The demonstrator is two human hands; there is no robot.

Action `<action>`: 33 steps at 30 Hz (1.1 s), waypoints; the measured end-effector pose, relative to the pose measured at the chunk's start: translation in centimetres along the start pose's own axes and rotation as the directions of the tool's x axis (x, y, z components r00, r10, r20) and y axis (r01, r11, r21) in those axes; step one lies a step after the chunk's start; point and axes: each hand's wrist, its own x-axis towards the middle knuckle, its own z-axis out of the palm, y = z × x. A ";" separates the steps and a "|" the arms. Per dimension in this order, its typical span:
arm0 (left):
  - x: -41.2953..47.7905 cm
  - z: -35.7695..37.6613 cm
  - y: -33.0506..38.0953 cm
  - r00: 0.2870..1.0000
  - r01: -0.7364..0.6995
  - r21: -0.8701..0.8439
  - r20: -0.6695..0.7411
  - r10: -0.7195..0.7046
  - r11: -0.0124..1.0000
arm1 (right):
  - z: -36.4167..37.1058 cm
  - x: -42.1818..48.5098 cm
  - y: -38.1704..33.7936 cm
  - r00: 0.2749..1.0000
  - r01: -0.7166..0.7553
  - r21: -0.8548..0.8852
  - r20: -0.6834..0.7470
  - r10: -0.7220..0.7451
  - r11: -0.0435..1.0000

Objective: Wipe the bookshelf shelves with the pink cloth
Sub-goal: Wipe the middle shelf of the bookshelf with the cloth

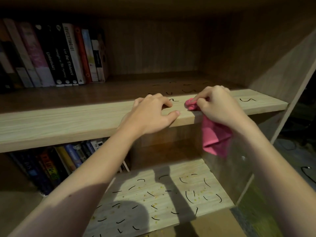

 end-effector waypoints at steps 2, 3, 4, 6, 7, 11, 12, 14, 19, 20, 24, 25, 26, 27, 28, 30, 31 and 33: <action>0.0 0.0 0.1 1.000 0.008 -0.002 0.002 -0.008 1.000 | 0.1 0.3 0.1 0.998 -0.057 -0.086 -0.016 0.056 0.995; 0.0 0.0 0.1 1.000 0.011 -0.004 0.000 -0.011 1.000 | 0.4 0.1 -0.2 0.999 -0.044 -0.126 -0.034 0.040 0.991; 0.0 0.0 0.1 1.000 0.015 -0.007 0.000 -0.015 1.000 | 0.7 -0.4 -0.5 0.999 -0.008 -0.134 -0.044 0.002 0.991; 0.1 0.2 0.1 1.000 0.013 -0.011 -0.004 -0.013 1.000 | 1.0 -1.3 -1.1 0.998 0.035 -0.061 -0.053 -0.038 0.998; 0.1 0.2 0.0 1.000 0.012 -0.014 -0.005 -0.012 1.000 | 0.9 -1.3 -0.9 0.998 0.023 -0.021 -0.056 -0.025 0.999; 0.2 0.3 -0.2 1.000 0.011 -0.035 0.000 -0.011 0.999 | 0.8 -0.1 0.2 0.994 -0.070 -0.076 -0.085 0.064 0.995; 0.2 0.3 -0.2 1.000 0.009 -0.032 0.007 -0.009 0.999 | 1.0 -0.2 0.2 0.992 -0.084 -0.098 -0.101 0.074 0.992; 0.2 0.4 -0.1 1.000 0.008 -0.030 0.016 -0.007 1.000 | 1.3 -0.4 0.2 0.990 -0.084 -0.110 -0.122 0.070 0.990; 0.1 -0.1 0.4 0.999 0.030 -0.040 0.041 -0.028 0.999 | 0.7 -0.6 0.2 0.999 -0.025 -0.072 -0.049 0.021 0.997; 0.1 0.0 0.4 0.999 0.034 -0.035 0.039 -0.033 0.999 | 0.7 -0.9 0.2 0.999 0.006 -0.060 -0.039 -0.008 0.998; 0.0 0.2 0.3 0.999 0.035 -0.035 -0.004 -0.035 0.999 | -0.2 -0.8 0.6 0.993 0.114 0.022 0.027 -0.115 0.993; 0.0 0.2 0.3 0.999 0.047 -0.040 -0.001 -0.047 0.998 | -0.4 0.1 0.8 0.991 0.119 0.030 0.058 -0.121 0.992; 0.0 0.1 0.3 0.998 0.070 -0.055 0.000 -0.070 0.996 | -0.5 1.0 0.9 0.986 0.133 0.020 0.098 -0.135 0.991; -0.1 0.0 0.3 0.996 0.093 -0.082 -0.002 -0.094 0.992 | -0.4 1.6 0.7 0.980 0.156 0.000 0.128 -0.155 0.988; -0.1 -0.1 0.2 0.993 0.113 -0.122 -0.006 -0.114 0.986 | -0.2 1.8 0.5 0.973 0.184 -0.016 0.144 -0.180 0.983; -0.2 -0.2 0.6 0.983 0.164 -0.207 -0.050 -0.178 0.964 | -0.3 1.3 0.8 0.947 0.279 -0.005 0.170 -0.274 0.960; -0.2 -0.3 0.8 0.976 0.185 -0.236 -0.072 -0.207 0.954 | -0.7 0.9 1.5 0.932 0.312 0.024 0.188 -0.311 0.950; 0.0 -0.4 1.0 0.961 0.236 -0.264 -0.078 -0.264 0.935 | -1.7 0.9 3.2 0.911 0.320 0.127 0.232 -0.342 0.939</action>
